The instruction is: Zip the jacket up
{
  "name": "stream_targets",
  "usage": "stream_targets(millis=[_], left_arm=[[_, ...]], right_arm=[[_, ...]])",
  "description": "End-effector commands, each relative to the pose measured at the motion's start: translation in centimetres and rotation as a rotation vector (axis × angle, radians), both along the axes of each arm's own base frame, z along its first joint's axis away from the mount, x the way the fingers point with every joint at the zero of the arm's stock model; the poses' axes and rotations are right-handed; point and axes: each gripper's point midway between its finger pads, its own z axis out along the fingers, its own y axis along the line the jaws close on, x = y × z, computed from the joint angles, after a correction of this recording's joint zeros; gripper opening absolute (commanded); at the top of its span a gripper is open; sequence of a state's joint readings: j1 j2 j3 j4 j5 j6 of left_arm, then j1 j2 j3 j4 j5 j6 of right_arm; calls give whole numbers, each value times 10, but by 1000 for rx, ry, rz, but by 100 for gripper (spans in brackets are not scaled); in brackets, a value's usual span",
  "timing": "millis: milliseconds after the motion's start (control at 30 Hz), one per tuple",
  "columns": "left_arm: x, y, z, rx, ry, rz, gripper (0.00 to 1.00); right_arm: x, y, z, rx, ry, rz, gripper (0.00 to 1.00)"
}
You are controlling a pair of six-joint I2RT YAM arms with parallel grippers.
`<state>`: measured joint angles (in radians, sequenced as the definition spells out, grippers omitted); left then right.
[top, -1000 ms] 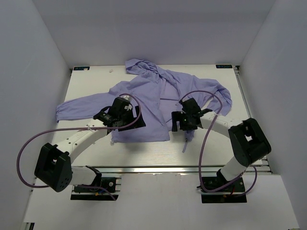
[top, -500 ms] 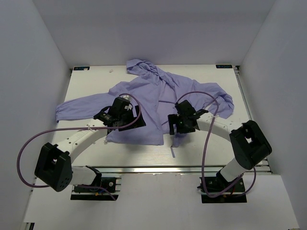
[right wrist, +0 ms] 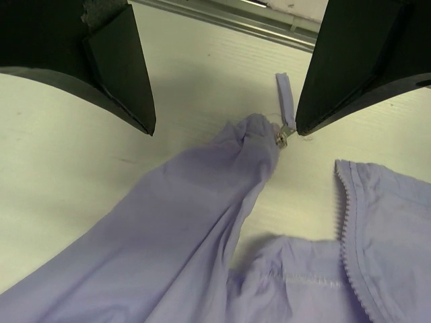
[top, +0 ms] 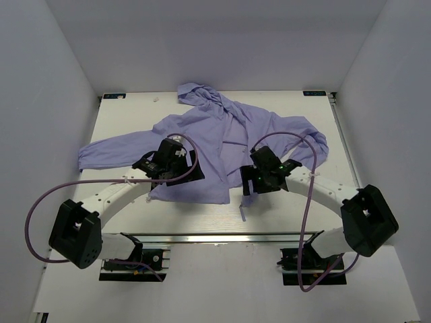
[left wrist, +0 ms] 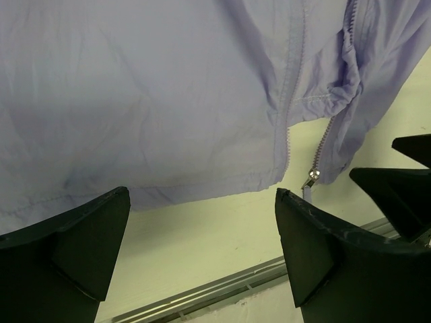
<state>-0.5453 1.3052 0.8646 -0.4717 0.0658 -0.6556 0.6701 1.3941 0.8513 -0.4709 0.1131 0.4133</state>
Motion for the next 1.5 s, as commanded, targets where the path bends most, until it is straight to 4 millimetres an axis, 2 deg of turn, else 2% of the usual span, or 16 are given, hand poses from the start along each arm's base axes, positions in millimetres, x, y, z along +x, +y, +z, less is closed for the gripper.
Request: stream_targets(millis=[0,67,167,333,433,667,800,867,1067,1467], left_arm=[[0,-3,-1,-19,-4,-8,98],[-2,-3,-4,-15,-1,-12,98],[-3,-2,-7,-9,6,-12,98],[-5,-2,-7,-13,6,-25,98],[-6,-1,-8,-16,-2,-24,98],[-8,1,-10,-8,1,-20,98],[-9,2,-10,-6,1,-20,98],[-9,2,-9,-7,1,-19,98],[-9,1,-9,-11,-3,-22,98],[-10,-1,-11,-20,2,-41,98]], right_arm=[[-11,11,-10,14,35,-16,89],[-14,19,-15,20,40,-28,89],[-12,19,-25,-4,43,-71,89],[-15,10,-43,-29,56,-153,72],[-18,5,-48,-43,62,-174,62],[-25,9,-56,-65,65,-178,60],[-24,8,-55,-71,54,-205,45],[-24,7,-54,-77,56,-211,45],[-26,13,-51,-60,78,-184,54],[-20,23,-33,1,46,-186,56]])
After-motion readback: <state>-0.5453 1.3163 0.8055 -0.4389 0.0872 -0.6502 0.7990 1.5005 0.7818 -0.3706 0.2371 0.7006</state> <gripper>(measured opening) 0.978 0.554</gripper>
